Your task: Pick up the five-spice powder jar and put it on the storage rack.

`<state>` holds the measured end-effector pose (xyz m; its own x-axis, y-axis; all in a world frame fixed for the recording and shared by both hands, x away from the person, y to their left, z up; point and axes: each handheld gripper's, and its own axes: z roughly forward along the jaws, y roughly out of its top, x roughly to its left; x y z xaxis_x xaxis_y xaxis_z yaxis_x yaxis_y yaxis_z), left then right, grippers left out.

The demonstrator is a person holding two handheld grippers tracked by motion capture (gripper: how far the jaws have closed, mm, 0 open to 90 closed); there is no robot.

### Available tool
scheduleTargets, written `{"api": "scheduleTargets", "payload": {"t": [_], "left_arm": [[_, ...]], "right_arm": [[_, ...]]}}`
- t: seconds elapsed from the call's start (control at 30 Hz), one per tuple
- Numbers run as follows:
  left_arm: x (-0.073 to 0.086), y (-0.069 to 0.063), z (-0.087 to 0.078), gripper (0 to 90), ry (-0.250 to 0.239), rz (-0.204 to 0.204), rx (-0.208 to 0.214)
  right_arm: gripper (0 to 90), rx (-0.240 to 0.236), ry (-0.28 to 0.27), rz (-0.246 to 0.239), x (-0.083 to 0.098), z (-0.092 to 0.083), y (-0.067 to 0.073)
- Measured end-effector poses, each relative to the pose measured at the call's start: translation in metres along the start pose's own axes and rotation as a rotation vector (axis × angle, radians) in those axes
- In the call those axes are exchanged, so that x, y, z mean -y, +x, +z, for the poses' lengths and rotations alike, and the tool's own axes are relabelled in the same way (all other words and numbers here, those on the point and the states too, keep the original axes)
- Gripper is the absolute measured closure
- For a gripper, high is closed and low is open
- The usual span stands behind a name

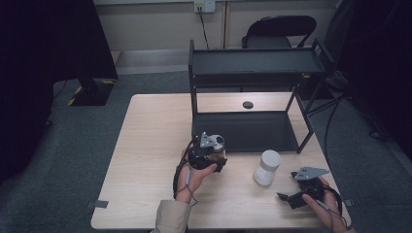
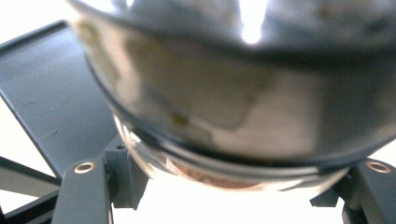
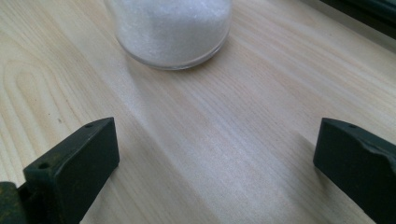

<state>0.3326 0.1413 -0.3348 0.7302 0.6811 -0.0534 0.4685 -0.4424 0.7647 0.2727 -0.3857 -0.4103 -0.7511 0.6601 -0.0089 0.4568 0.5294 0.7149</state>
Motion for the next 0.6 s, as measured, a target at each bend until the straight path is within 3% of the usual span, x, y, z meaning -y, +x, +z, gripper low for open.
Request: {"api": "scheduleTargets", "payload": {"t": [0.6], "left_arm": [[-0.039,-0.001,-0.004,30.2,-0.004,0.032,0.000]], "right_arm": [[0.0,0.000,0.000,0.000,0.000,0.000,0.000]]}}
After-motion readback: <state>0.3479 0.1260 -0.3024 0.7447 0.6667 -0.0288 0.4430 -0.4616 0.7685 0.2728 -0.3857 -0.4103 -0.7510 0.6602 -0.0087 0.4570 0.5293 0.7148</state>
